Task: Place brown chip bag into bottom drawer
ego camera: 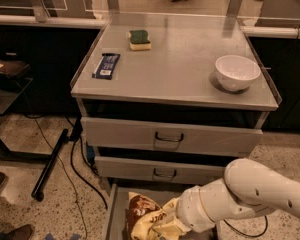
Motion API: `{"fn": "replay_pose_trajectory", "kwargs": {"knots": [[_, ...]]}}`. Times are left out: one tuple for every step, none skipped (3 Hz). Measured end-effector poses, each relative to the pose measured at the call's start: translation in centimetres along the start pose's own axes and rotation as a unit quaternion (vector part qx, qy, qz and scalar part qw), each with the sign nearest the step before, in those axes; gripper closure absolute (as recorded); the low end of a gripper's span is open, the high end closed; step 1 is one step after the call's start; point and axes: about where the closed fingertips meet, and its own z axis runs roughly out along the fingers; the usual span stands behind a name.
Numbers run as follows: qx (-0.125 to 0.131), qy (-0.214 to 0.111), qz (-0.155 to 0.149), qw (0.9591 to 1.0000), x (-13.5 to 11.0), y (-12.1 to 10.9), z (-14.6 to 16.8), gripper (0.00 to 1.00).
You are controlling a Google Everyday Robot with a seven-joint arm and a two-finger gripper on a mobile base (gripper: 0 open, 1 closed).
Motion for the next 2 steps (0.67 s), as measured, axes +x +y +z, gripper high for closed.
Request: {"fn": "replay_pose_trajectory", "kwargs": {"knots": [[0.013,-0.012,0.025,0.9995,2.3,-1.6,0.8,1.0],[0.041,-0.027,0.071,0.9962,6.7,-4.6,1.5,1.0]]}}
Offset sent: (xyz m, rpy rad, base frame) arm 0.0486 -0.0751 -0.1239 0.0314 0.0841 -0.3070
